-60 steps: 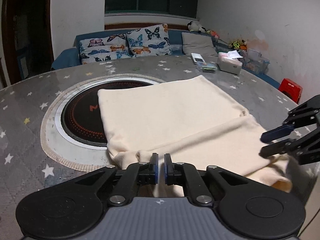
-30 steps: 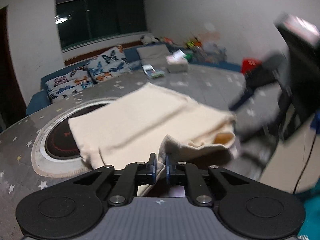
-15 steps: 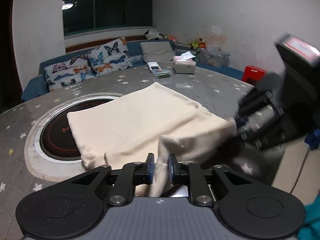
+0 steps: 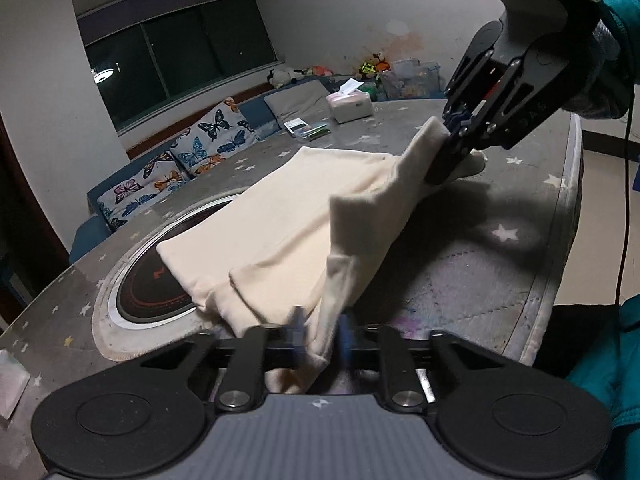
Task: Fold clothes
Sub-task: 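Lift the hem with both grippers and fold it over toward the collar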
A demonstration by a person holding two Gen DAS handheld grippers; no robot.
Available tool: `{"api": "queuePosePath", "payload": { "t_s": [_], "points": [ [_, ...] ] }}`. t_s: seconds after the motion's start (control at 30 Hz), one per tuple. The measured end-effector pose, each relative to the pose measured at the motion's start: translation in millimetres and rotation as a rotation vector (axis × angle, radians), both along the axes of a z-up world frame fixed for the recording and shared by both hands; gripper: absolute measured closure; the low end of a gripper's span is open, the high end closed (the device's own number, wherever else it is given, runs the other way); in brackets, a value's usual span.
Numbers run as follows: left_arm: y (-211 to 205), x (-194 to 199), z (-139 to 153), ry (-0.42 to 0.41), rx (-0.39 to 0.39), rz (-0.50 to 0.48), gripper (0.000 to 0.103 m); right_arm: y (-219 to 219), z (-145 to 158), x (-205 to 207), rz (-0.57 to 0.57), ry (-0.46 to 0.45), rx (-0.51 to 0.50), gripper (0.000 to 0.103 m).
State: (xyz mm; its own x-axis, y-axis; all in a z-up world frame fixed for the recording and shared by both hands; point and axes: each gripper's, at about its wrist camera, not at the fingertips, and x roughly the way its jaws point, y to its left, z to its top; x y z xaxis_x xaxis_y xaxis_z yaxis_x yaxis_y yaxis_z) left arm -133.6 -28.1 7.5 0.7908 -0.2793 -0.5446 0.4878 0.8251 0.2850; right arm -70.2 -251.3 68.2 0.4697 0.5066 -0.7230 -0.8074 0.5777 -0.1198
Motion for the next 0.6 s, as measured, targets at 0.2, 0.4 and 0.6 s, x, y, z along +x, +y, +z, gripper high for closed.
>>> {"api": "queuePosePath", "payload": {
  "t_s": [0.2,0.4,0.6],
  "points": [
    [5.6,-22.4,18.2,-0.005,-0.07,-0.017,0.098,-5.6,16.7,-19.3,0.025,-0.024,0.015,0.094],
    [8.4,-63.5,51.3,0.014,-0.127,-0.06,0.098,-19.0,48.4,-61.5,0.087,-0.02,0.026,0.095],
    [9.0,-47.8,71.2,-0.014,-0.127,-0.04,0.098,-19.1,63.2,-61.1,0.055,-0.011,0.034,0.095]
  ]
}}
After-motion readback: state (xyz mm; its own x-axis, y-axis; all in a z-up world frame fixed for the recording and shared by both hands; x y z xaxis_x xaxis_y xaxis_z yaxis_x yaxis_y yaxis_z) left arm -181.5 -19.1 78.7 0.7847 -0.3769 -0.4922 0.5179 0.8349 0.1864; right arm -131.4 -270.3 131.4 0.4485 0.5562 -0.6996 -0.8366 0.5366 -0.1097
